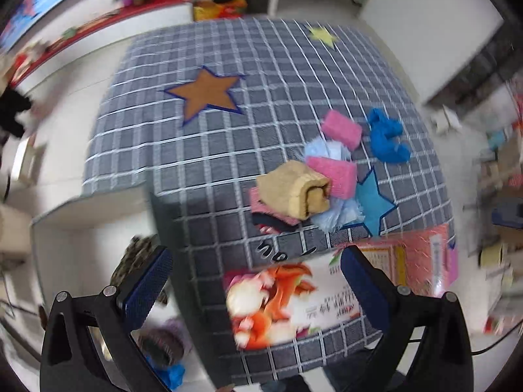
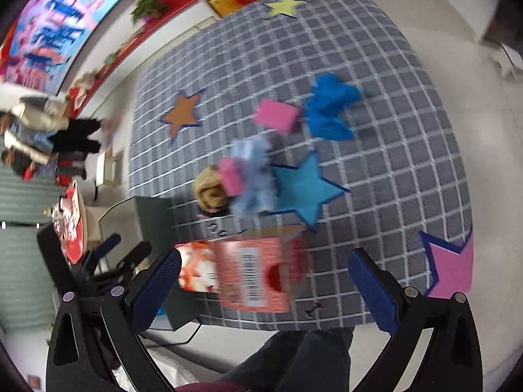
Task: Organize soft objects
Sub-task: 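Move both tools back over the remaining soft items, then grasp the beige knit sock with the left tool while the right tool grasps the blue cloth, then carry the beige sock with the left tool while the right tool carries the blue cloth to the box, then lower the beige sock into the box with the left tool while the right tool holds the cloth, then open the left tool to drop the sock while the right tool drops the blue cloth into the box, then move both tools back over the remaining soft items on the mat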
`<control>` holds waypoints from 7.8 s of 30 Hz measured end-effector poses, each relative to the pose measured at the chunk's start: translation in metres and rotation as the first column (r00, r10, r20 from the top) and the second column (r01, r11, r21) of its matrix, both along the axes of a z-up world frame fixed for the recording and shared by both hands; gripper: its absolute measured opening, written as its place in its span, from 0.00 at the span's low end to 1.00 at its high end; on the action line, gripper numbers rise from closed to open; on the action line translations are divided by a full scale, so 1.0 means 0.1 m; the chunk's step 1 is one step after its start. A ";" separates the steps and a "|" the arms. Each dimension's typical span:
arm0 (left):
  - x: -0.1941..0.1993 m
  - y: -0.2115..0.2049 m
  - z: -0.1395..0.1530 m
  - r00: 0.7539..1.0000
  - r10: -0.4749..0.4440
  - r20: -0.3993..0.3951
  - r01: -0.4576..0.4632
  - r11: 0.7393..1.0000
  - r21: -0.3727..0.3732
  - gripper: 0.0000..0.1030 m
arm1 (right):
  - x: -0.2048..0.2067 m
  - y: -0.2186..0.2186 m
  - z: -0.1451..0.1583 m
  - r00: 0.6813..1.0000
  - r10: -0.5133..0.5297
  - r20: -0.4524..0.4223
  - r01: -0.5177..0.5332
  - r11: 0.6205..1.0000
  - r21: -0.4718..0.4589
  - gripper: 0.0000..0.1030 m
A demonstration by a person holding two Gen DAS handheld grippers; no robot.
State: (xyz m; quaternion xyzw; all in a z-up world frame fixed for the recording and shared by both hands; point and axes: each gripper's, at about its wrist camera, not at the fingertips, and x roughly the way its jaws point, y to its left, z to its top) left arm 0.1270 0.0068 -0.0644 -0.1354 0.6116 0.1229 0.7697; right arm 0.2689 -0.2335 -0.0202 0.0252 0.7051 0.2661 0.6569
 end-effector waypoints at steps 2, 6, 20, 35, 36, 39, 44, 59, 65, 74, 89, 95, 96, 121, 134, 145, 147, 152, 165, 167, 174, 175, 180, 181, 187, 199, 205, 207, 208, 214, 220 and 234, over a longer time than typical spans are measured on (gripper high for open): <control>0.19 -0.03 -0.19 0.999 -0.032 -0.042 0.032 0.999 -0.002 1.00 | 0.07 -0.11 -0.10 1.000 -0.015 -0.019 0.015 1.000 -0.016 1.00; 0.47 0.05 -0.45 0.997 0.003 -0.083 -0.010 0.996 -0.084 1.00 | 0.22 -0.24 -0.33 0.998 -0.033 -0.059 0.031 0.999 -0.044 1.00; 0.92 0.19 -1.17 0.955 0.088 -0.284 -0.148 0.969 -0.197 0.81 | 1.19 0.40 -1.36 0.994 0.104 -0.037 -0.110 0.969 -0.220 1.00; 0.97 0.27 -1.08 0.956 0.151 -0.250 -0.199 0.963 -0.181 0.43 | 1.28 0.73 -2.07 0.959 0.276 0.065 -0.238 0.906 -0.349 1.00; 0.98 0.28 -1.11 0.956 0.149 -0.254 -0.199 0.963 -0.181 0.45 | 1.26 0.71 -2.07 0.957 0.280 0.069 -0.240 0.906 -0.348 1.00; 1.03 0.25 -1.20 0.952 0.140 -0.271 -0.191 0.966 -0.173 0.56 | 1.25 0.71 -2.06 0.954 0.296 0.047 -0.262 0.898 -0.353 1.00; 1.14 0.12 -1.30 0.961 0.091 -0.263 -0.141 0.973 -0.180 0.28 | 1.34 0.82 -1.99 0.956 0.283 0.074 -0.241 0.905 -0.349 0.73; 0.67 -0.07 -0.09 0.990 0.133 0.053 -0.134 0.991 0.018 0.23 | 1.13 0.40 -0.73 0.975 0.161 0.155 -0.154 0.986 -0.057 0.17; 0.35 -0.13 0.23 0.986 0.128 0.106 -0.131 0.991 0.026 0.23 | 0.81 0.32 -0.41 0.978 0.132 0.163 -0.132 0.991 -0.011 0.17; -0.17 -0.29 0.46 0.989 0.096 0.113 -0.102 0.994 0.046 0.23 | 0.29 0.39 -0.02 0.970 0.133 0.202 -0.140 0.990 0.019 0.17; -1.36 -0.06 0.79 0.968 0.203 0.148 -0.214 0.975 0.065 0.23 | -0.89 0.90 0.58 0.947 0.216 0.239 -0.251 0.959 0.128 0.17; -1.73 0.03 0.82 0.957 0.238 0.164 -0.253 0.965 0.073 0.23 | -1.34 1.16 0.58 0.927 0.285 0.242 -0.324 0.936 0.137 0.17; -1.79 0.04 0.83 0.955 0.244 0.169 -0.259 0.963 0.073 0.23 | -1.40 1.18 0.58 0.925 0.294 0.240 -0.332 0.933 0.138 0.17; -2.21 0.25 0.85 0.937 0.300 0.181 -0.317 0.946 0.069 0.23 | -2.18 1.74 0.54 0.844 0.478 0.244 -0.514 0.850 0.115 0.17; -2.24 0.29 0.88 0.929 0.314 0.194 -0.334 0.939 0.079 0.23 | -2.22 1.79 0.55 0.839 0.486 0.245 -0.523 0.845 0.112 0.17; -2.32 0.37 0.87 0.916 0.349 0.200 -0.368 0.928 0.065 0.23 | -2.27 1.87 0.57 0.822 0.512 0.249 -0.548 0.830 0.103 0.17; -2.33 0.39 0.88 0.914 0.351 0.202 -0.371 0.926 0.067 0.23 | -2.29 1.89 0.58 0.818 0.516 0.253 -0.554 0.826 0.103 0.17; -2.34 0.42 0.88 0.912 0.357 0.202 -0.378 0.923 0.071 0.23 | -2.30 1.94 0.59 0.816 0.520 0.254 -0.558 0.822 0.110 0.17; -2.39 0.50 0.76 0.898 0.402 0.180 -0.413 0.910 0.031 0.23 | -2.34 2.10 0.52 0.793 0.564 0.230 -0.594 0.799 0.094 0.17; -2.40 0.52 0.74 0.895 0.411 0.175 -0.421 0.907 0.024 0.23 | -2.33 2.12 0.51 0.792 0.568 0.223 -0.597 0.797 0.093 0.17; -2.42 0.58 0.60 0.886 0.439 0.150 -0.443 0.896 -0.009 0.23 | -2.31 2.25 0.50 0.783 0.584 0.215 -0.611 0.786 0.089 0.17; -2.43 0.60 0.59 0.884 0.443 0.147 -0.446 0.895 -0.011 0.23 | -2.31 2.27 0.49 0.782 0.586 0.212 -0.612 0.786 0.089 0.17; -2.42 0.65 0.53 0.880 0.456 0.134 -0.459 0.888 -0.007 0.23 | -2.33 2.40 0.44 0.766 0.610 0.202 -0.634 0.770 0.077 0.17; -2.41 0.66 0.52 0.880 0.457 0.131 -0.460 0.888 -0.006 0.23 | -2.34 2.44 0.43 0.761 0.618 0.200 -0.640 0.764 0.075 0.17; -2.40 0.69 0.46 0.879 0.463 0.118 -0.465 0.885 -0.006 0.24 | -2.42 2.60 0.41 0.727 0.655 0.206 -0.678 0.733 0.059 0.17; -2.40 0.67 0.48 0.882 0.444 0.158 -0.451 0.892 0.010 0.99 | -2.40 2.74 0.35 0.711 0.684 0.162 -0.697 0.716 0.040 0.77; -2.34 0.72 0.56 0.869 0.436 0.232 -0.432 0.899 -0.073 1.00 | -2.13 2.53 0.23 0.779 0.625 0.054 -0.627 0.778 0.039 1.00; -2.19 0.72 0.59 0.882 0.409 0.232 -0.401 0.912 -0.081 1.00 | -1.97 2.37 0.25 0.805 0.592 0.047 -0.593 0.804 0.032 1.00; -2.10 0.71 0.62 0.892 0.387 0.234 -0.379 0.922 -0.080 1.00 | -1.85 2.27 0.26 0.821 0.569 0.046 -0.570 0.821 0.026 1.00; -1.30 0.49 0.68 0.957 0.198 0.211 -0.191 0.980 -0.054 1.00 | -0.99 1.47 0.35 0.939 0.342 0.032 -0.343 0.939 0.014 1.00; -0.24 0.17 0.28 0.996 0.024 0.080 -0.020 0.998 -0.052 1.00 | -0.28 0.68 0.32 0.992 0.123 0.029 -0.123 0.992 -0.009 1.00; 0.79 0.05 -1.17 0.958 0.003 -0.287 -0.034 0.994 -0.101 1.00 | 0.47 0.49 -0.75 0.977 0.155 -0.150 -0.170 0.980 -0.098 1.00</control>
